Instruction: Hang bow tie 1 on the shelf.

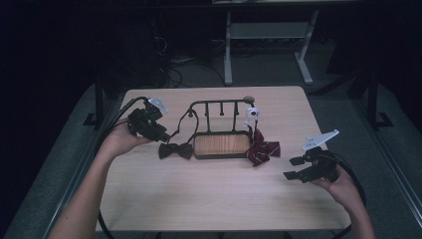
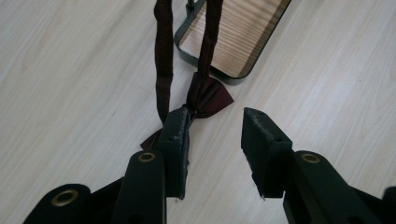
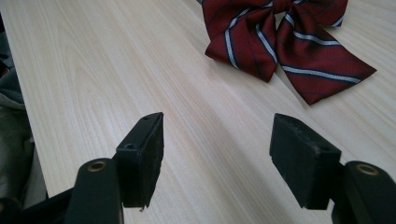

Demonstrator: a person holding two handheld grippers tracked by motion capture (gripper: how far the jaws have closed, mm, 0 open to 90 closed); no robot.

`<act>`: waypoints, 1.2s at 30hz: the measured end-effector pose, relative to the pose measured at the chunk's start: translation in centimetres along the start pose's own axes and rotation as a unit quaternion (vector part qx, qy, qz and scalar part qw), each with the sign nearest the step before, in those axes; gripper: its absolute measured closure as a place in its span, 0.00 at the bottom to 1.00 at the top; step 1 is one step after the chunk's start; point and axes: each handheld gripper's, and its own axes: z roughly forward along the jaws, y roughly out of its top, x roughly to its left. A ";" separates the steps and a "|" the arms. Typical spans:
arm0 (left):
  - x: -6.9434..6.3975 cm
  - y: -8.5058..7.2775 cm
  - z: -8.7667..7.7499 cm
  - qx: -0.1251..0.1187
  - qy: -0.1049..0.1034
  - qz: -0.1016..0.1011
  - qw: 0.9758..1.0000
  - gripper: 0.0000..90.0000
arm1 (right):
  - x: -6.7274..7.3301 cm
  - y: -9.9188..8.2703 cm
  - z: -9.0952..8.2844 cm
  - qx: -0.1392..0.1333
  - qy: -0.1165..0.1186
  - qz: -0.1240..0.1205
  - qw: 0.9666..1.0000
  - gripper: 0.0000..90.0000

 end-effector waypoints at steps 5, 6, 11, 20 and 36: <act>-0.5 -0.6 0.3 0.000 -0.001 0.002 1.000 0.66 | 0.0 -0.1 0.0 0.001 0.000 0.005 1.000 0.39; -0.6 -0.7 0.4 -0.002 -0.002 0.001 1.000 0.66 | -0.1 -0.1 0.0 0.002 0.000 0.007 1.000 0.39; -0.7 -1.5 0.7 -0.003 -0.004 0.000 1.000 0.64 | -0.2 -0.3 -0.1 0.003 -0.001 0.008 1.000 0.39; -1.4 -3.0 1.5 -0.003 -0.009 -0.001 1.000 0.60 | -0.5 -0.5 0.1 0.010 0.000 0.012 1.000 0.39; -2.6 -5.4 2.7 -0.009 -0.014 -0.004 1.000 0.54 | -0.5 -0.6 0.4 0.016 0.001 0.010 1.000 0.39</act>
